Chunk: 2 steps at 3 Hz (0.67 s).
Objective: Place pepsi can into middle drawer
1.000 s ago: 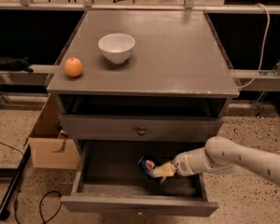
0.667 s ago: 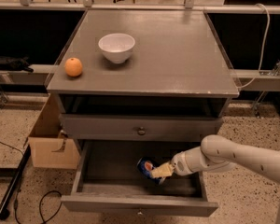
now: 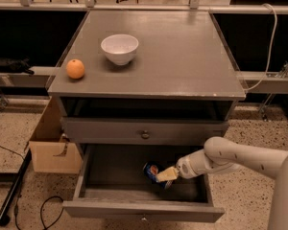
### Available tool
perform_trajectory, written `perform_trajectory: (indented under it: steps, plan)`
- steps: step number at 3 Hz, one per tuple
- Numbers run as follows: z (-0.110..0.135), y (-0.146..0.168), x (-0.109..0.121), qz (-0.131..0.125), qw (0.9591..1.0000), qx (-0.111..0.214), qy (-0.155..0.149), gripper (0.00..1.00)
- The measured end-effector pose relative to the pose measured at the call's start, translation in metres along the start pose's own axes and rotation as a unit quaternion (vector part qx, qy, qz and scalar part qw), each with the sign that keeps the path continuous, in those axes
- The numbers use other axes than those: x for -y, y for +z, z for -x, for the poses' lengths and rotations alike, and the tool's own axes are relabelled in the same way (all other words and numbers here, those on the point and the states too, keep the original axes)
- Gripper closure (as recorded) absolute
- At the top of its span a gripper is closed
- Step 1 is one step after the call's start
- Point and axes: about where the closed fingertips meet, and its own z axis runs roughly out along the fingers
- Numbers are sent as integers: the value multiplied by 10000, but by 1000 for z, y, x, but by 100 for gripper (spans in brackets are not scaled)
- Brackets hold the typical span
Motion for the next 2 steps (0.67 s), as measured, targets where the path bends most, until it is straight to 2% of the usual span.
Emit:
perform_trajectory:
  steps: [2]
  plan:
    - [1, 4, 20, -52, 9999, 34, 160, 98]
